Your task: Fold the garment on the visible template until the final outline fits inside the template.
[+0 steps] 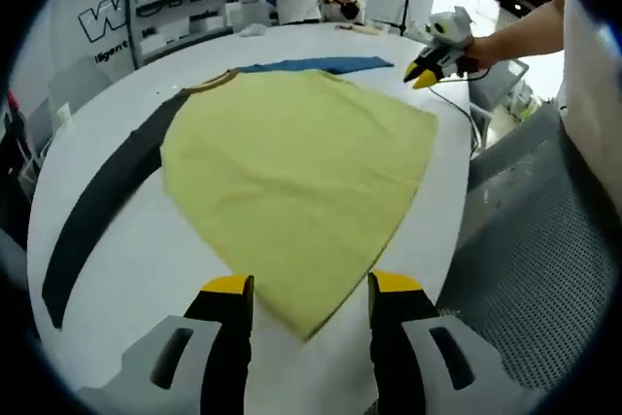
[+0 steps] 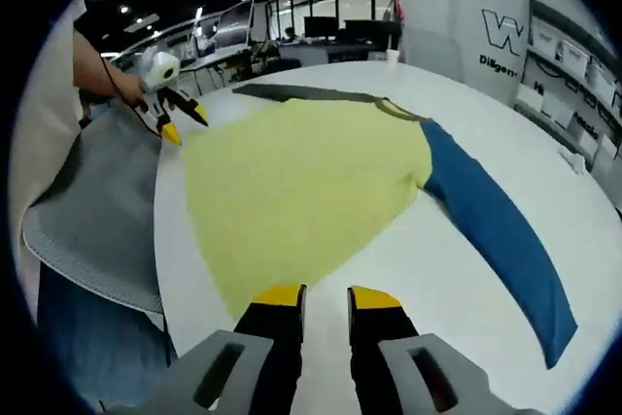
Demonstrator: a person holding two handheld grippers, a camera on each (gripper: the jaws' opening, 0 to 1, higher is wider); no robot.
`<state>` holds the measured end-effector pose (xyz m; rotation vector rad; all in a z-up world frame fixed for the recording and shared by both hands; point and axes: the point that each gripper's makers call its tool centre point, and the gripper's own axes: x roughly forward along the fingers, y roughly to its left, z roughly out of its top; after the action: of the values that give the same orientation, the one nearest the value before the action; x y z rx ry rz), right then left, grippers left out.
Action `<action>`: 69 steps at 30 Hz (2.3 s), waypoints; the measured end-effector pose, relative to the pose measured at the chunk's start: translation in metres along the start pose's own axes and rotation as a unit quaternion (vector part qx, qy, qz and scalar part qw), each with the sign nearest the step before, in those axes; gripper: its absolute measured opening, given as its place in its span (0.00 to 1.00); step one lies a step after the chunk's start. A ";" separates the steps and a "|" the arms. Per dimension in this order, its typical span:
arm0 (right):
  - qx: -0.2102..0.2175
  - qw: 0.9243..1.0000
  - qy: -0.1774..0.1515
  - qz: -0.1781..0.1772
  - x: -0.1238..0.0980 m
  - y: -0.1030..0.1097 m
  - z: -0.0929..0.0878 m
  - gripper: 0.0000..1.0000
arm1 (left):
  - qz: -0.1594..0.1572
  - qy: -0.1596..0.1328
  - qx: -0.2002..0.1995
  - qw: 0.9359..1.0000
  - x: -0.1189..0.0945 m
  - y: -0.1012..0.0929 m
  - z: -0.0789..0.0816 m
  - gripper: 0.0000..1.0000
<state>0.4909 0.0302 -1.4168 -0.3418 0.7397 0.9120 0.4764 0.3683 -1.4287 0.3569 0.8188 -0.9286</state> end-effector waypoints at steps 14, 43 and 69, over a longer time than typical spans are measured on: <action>-0.059 0.997 0.026 0.046 0.011 0.056 -0.011 0.12 | -0.013 0.015 0.026 0.999 0.000 -0.005 -0.010 0.35; -0.110 0.992 0.064 0.011 0.010 0.054 -0.030 0.00 | -0.015 0.034 0.046 0.998 0.002 -0.006 -0.017 0.26; -0.102 0.992 0.072 0.008 0.003 0.060 -0.038 0.00 | -0.007 0.050 0.057 0.997 -0.002 -0.003 -0.023 0.02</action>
<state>0.4266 0.0458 -1.4434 -0.5880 0.7836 0.9880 0.4631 0.3814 -1.4419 0.5012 0.8615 -0.9791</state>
